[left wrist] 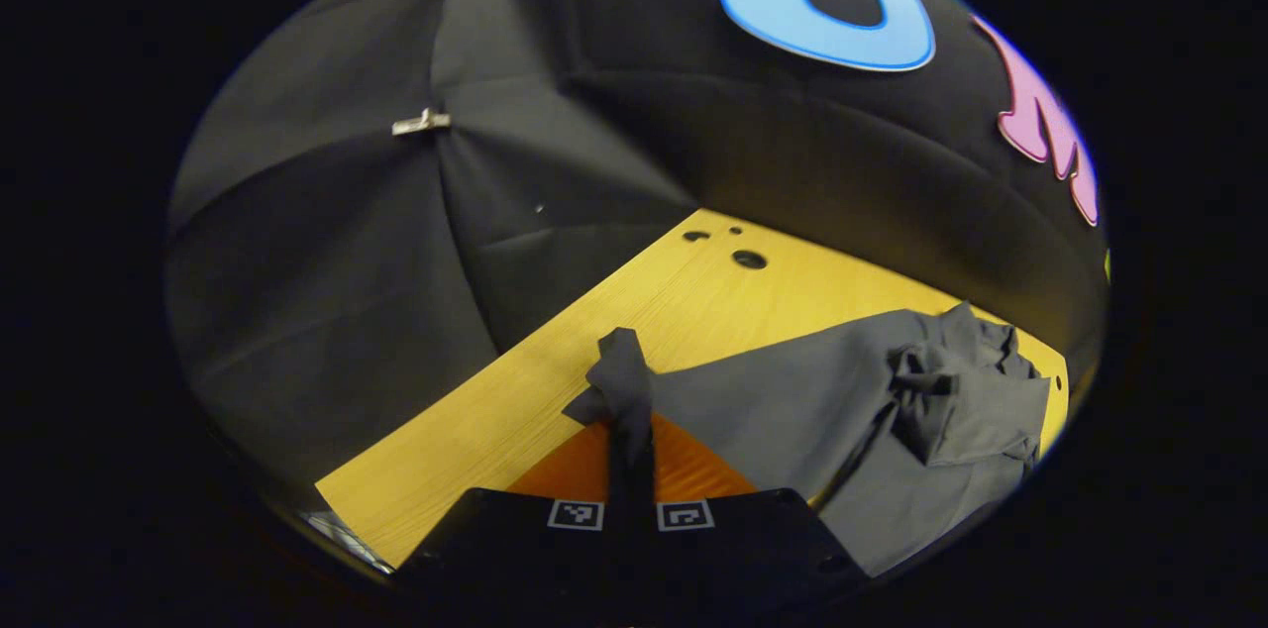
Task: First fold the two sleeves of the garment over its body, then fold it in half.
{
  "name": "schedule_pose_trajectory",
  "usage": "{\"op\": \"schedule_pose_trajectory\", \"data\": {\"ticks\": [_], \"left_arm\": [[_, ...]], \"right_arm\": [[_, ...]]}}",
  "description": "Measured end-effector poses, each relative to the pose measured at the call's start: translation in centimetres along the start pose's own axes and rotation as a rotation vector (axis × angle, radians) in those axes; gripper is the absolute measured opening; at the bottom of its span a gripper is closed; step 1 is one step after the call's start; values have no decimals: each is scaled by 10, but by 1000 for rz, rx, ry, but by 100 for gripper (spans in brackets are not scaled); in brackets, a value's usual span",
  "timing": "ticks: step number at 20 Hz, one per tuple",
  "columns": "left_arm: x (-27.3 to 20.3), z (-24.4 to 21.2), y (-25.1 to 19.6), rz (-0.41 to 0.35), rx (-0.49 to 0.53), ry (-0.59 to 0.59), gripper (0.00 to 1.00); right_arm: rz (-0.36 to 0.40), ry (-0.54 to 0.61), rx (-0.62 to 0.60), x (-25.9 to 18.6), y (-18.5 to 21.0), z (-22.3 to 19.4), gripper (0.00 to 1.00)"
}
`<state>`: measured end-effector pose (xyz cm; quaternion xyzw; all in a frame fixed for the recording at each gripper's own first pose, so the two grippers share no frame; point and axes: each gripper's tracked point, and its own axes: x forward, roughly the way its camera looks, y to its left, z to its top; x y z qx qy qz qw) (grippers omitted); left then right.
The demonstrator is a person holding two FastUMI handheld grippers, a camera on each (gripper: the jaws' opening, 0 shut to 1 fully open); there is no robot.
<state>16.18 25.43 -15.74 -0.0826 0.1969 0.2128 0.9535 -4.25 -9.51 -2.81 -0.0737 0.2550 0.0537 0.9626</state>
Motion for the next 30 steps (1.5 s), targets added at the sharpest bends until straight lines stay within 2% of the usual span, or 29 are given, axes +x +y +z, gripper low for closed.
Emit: {"op": "schedule_pose_trajectory", "data": {"ticks": [7, 12, 23, 26, 30], "left_arm": [[-39, 66, -129, -182, 40, -134, 5], [-59, 72, -239, -335, 93, -158, 5], [-93, 19, -439, -594, 219, -90, 5], [-103, -8, -482, -665, 229, -35, 5], [-111, -40, -521, -716, 257, 25, 6]], "right_arm": [[30, 28, 24, 26, -17, -4, 98], [21, 31, 42, 31, -40, -9, 98], [-35, 74, 147, 27, -102, -43, 99], [-52, 79, 167, 25, -121, -50, 97], [-64, 89, 188, 23, -140, -57, 98]]}}
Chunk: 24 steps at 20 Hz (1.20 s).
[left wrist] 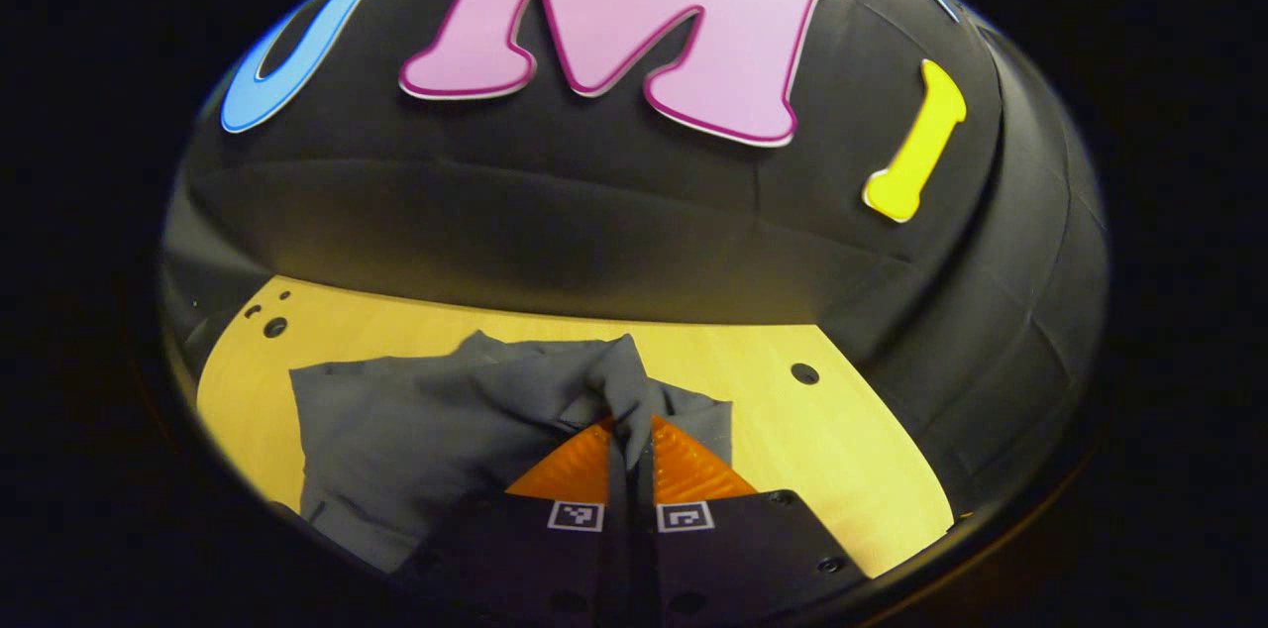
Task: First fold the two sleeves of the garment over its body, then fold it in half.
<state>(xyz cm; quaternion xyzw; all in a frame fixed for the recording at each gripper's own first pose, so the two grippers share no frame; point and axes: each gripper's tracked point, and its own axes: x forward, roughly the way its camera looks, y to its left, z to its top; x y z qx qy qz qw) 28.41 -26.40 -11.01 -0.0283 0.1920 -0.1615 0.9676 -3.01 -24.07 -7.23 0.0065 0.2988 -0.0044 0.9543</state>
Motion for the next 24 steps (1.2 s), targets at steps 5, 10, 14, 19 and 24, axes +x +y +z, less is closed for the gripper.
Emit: {"op": "schedule_pose_trajectory", "data": {"ticks": [5, 10, 14, 19, 24], "left_arm": [[22, -25, -33, -30, -3, 64, 2], [28, -45, -50, -31, -33, 119, 25], [12, -47, -41, -13, -36, 108, 58], [-52, -61, 19, 71, -18, 75, 96], [-148, -119, 96, 191, -40, 100, 96]], "right_arm": [[-1, 15, 6, -2, -19, -8, 99], [23, 21, -2, -1, -24, -11, 99], [42, 31, 6, -4, -16, -15, 99], [143, 125, 46, -5, 26, -42, 99], [177, 258, 97, -2, 61, -79, 99]]}}
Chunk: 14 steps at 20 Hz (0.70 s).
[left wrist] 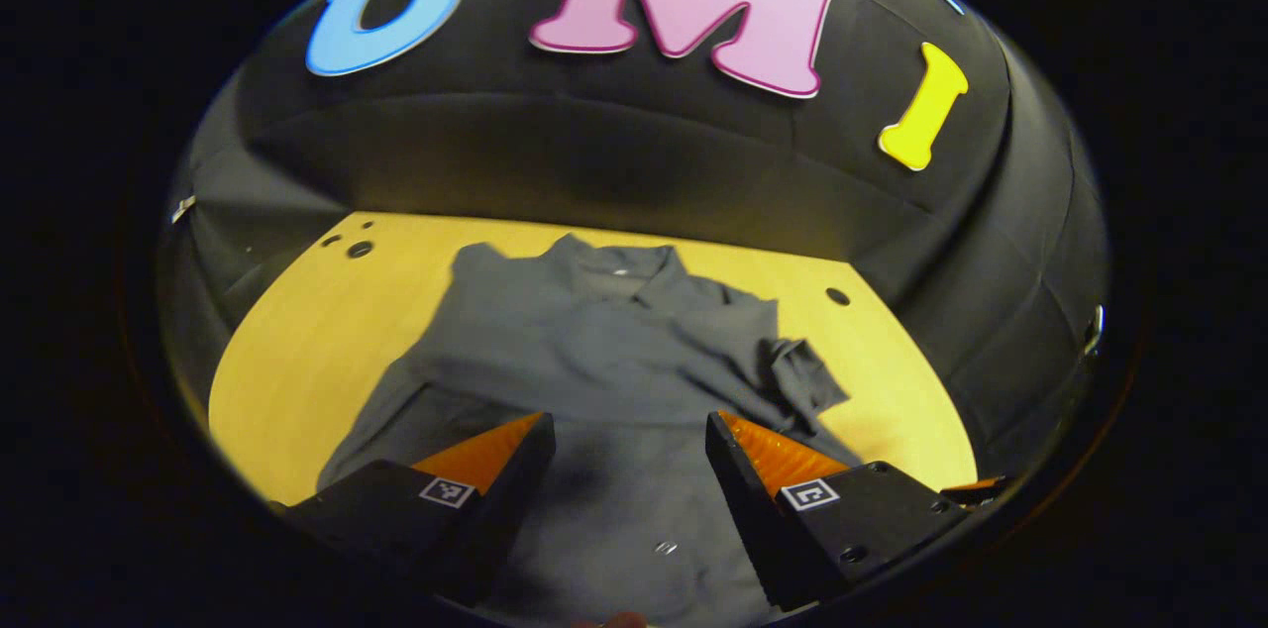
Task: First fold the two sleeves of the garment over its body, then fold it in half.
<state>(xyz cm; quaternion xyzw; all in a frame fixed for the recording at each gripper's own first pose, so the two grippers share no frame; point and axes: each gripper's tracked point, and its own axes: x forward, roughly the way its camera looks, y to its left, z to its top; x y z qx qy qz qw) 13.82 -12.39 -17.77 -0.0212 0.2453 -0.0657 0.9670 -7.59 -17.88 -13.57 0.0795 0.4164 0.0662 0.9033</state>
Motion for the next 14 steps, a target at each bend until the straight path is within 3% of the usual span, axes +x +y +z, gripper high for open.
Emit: {"op": "schedule_pose_trajectory", "data": {"ticks": [4, 7, 12, 13, 14], "left_arm": [[-44, -57, 83, 120, 4, 51, 96], [-67, -89, 130, 187, -54, 88, 96], [-91, -129, 180, 263, -113, 137, 96], [-94, -137, 188, 279, -115, 152, 92], [-96, -144, 193, 289, -123, 163, 96]], "right_arm": [[-2, 77, -14, 15, 19, -17, 99], [-5, 114, -8, 25, 30, -29, 99], [-28, 157, 8, 32, 36, -49, 99], [-37, 160, 5, 33, 34, -53, 99], [-43, 168, 5, 35, 33, -56, 99]]}}
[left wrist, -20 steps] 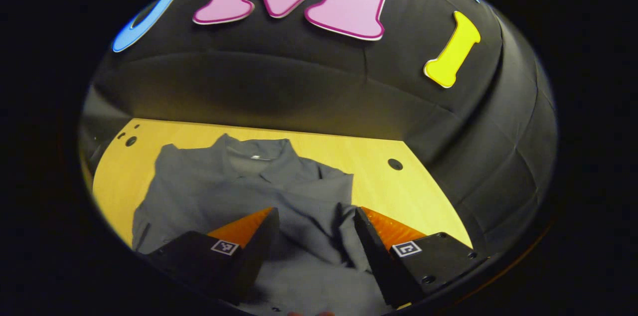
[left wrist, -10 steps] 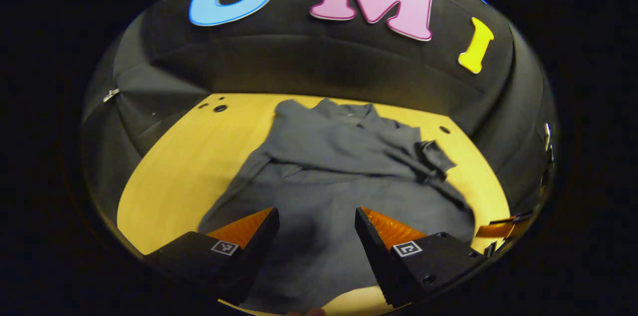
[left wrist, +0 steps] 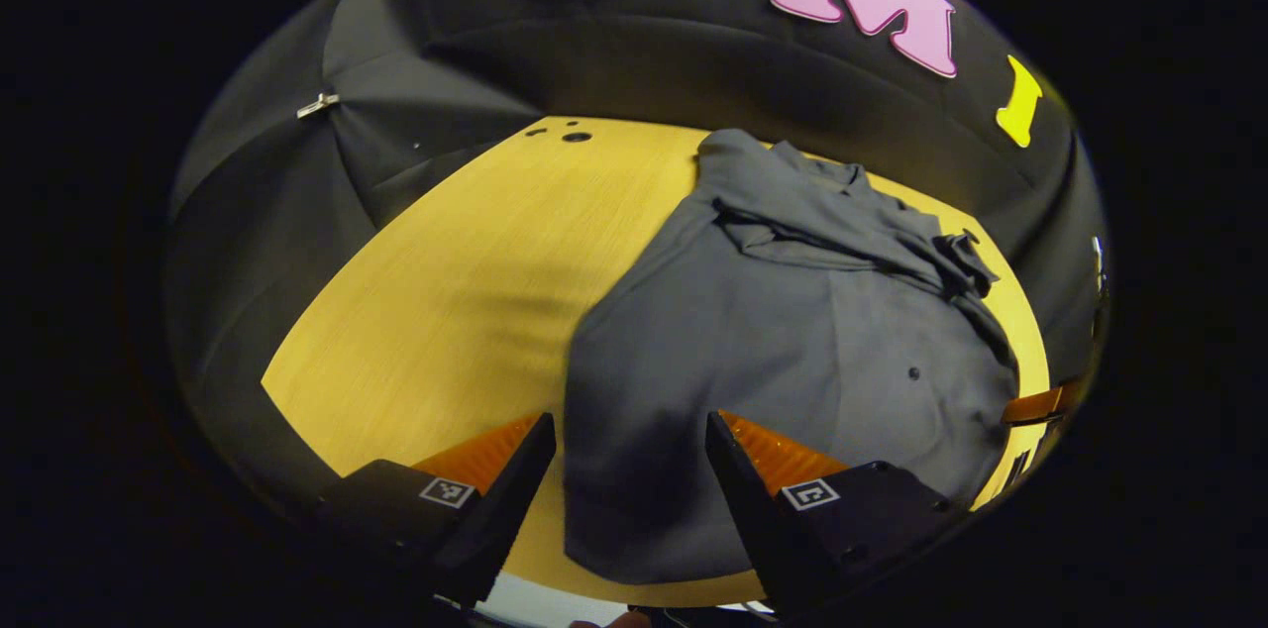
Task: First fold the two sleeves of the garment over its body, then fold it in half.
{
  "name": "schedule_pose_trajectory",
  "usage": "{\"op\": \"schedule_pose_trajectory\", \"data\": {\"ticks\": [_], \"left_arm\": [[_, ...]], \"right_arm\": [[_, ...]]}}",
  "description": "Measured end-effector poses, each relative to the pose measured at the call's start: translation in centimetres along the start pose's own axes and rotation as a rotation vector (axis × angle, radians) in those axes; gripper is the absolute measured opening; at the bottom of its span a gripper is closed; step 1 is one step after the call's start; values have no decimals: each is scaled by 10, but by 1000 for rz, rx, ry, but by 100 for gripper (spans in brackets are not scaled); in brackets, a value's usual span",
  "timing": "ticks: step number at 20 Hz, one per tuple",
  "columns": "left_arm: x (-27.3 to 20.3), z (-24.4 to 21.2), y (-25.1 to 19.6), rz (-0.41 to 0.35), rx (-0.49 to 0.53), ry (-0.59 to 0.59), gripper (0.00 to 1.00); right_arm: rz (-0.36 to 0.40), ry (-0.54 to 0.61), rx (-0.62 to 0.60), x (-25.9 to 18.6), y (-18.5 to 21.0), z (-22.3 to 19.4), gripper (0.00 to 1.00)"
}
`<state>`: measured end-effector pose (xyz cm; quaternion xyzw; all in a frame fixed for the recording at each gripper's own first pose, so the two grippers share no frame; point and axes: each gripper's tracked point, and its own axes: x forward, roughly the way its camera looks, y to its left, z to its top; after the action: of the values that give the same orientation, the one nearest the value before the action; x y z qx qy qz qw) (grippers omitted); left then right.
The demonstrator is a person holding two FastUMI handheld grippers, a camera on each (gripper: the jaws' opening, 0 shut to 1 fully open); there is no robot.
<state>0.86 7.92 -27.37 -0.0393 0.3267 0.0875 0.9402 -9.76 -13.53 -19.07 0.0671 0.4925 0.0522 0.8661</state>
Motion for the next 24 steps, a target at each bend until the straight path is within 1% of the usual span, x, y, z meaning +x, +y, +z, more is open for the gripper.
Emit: {"op": "schedule_pose_trajectory", "data": {"ticks": [3, 6, 8, 11, 14, 15, 16, 17, 18, 19, 20, 21, 22, 23, 24], "left_arm": [[2, -16, 3, -22, -39, 41, 96], [9, -31, 0, -27, -39, 78, 96], [11, -39, -3, -25, -43, 100, 96], [11, -42, -9, -15, -15, 99, 98], [11, -47, -18, 3, 53, 108, 98], [9, -48, -25, -8, 67, 105, 98], [10, -50, -30, -11, 74, 106, 92], [10, -50, -32, -13, 81, 106, 97], [10, -50, -36, -21, 87, 108, 94], [10, -50, -39, -31, 96, 108, 92], [10, -50, -42, -39, 105, 110, 84], [11, -50, -44, -49, 115, 110, 79], [11, -50, -46, -55, 126, 109, 71], [10, -51, -46, -56, 124, 108, 60], [9, -50, -48, -57, 116, 107, 49]], "right_arm": [[-18, 17, 13, 5, -3, -8, 99], [-24, 44, 13, 13, 0, -19, 99], [-41, 44, -5, 16, 0, -19, 99], [-62, 56, -35, 18, 2, -21, 100], [-104, 60, -94, 21, 3, -25, 99], [-125, 65, -124, 23, 3, -26, 99], [-145, 71, -165, 24, 3, -29, 99], [-155, 83, -207, 23, 5, -32, 99], [-148, 75, -218, 26, 9, -30, 100], [-145, 81, -219, 27, 12, -31, 82], [-143, 77, -222, 28, 14, -30, 83], [-141, 77, -227, 29, 14, -30, 75], [-138, 82, -231, 28, 16, -31, 54], [-133, 78, -231, 29, 17, -31, 33], [-117, 81, -225, 28, 20, -30, 24]]}}
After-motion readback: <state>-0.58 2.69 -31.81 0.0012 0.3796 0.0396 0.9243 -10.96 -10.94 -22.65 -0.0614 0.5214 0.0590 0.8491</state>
